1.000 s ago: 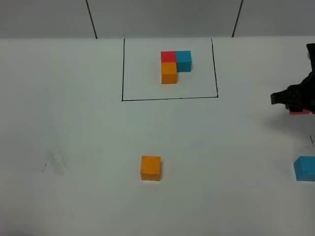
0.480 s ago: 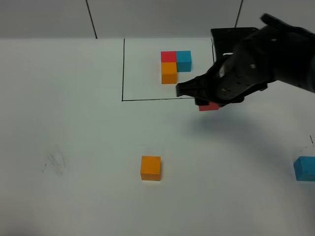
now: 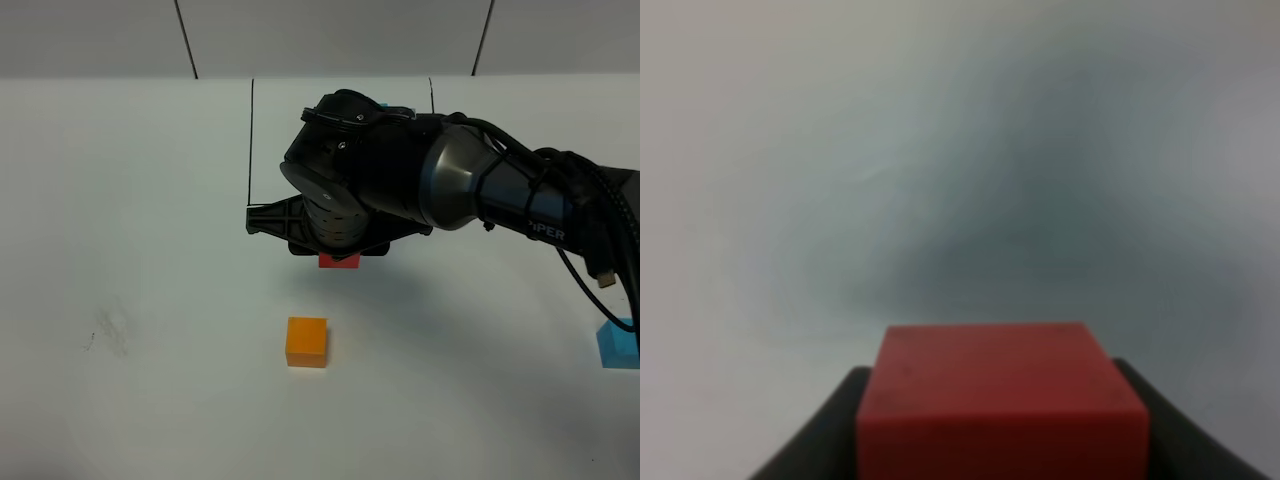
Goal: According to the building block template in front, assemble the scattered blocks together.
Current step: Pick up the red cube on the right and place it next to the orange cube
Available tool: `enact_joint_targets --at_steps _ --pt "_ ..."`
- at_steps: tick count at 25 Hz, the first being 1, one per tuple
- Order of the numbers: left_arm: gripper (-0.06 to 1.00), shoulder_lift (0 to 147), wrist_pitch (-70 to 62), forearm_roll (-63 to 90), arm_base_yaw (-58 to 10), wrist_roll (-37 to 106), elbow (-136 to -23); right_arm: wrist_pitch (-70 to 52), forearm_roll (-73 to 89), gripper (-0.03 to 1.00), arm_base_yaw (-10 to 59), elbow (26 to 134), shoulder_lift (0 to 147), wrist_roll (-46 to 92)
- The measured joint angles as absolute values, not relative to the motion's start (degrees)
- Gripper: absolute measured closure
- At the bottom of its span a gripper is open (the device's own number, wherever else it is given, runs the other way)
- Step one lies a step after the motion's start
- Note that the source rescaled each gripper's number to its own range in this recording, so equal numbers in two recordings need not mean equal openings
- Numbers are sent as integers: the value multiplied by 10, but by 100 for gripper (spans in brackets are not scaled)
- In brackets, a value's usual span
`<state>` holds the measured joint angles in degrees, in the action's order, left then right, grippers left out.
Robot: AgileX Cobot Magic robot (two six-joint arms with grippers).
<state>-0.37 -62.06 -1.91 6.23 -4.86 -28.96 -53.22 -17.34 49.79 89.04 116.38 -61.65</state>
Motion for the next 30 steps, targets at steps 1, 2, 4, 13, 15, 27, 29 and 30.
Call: enact_joint_targets --at_steps 1,2,4,13,15,27,29,30 --pt "26 -4 -621 -19 62 -49 -290 -528 -169 69 498 890 1167 -619" --pt "26 -4 -621 -19 62 -49 -290 -525 -167 69 499 891 1172 -620" --pt "26 -4 -621 -19 62 -49 -290 -523 -162 69 499 892 1181 -617" --pt "26 -4 -621 -19 62 -49 -290 -484 -104 69 509 892 1214 -547" --pt "26 -4 -621 -19 62 -49 -290 -483 -98 69 511 892 1220 -547" --pt "26 -4 -621 -18 62 -49 -290 -478 -92 69 511 892 1241 -565" --pt "26 -4 -621 -18 62 -49 -290 -475 -93 69 511 892 1244 -574" --pt "26 -4 -621 -18 62 -49 -290 -475 -93 69 511 892 1246 -578"
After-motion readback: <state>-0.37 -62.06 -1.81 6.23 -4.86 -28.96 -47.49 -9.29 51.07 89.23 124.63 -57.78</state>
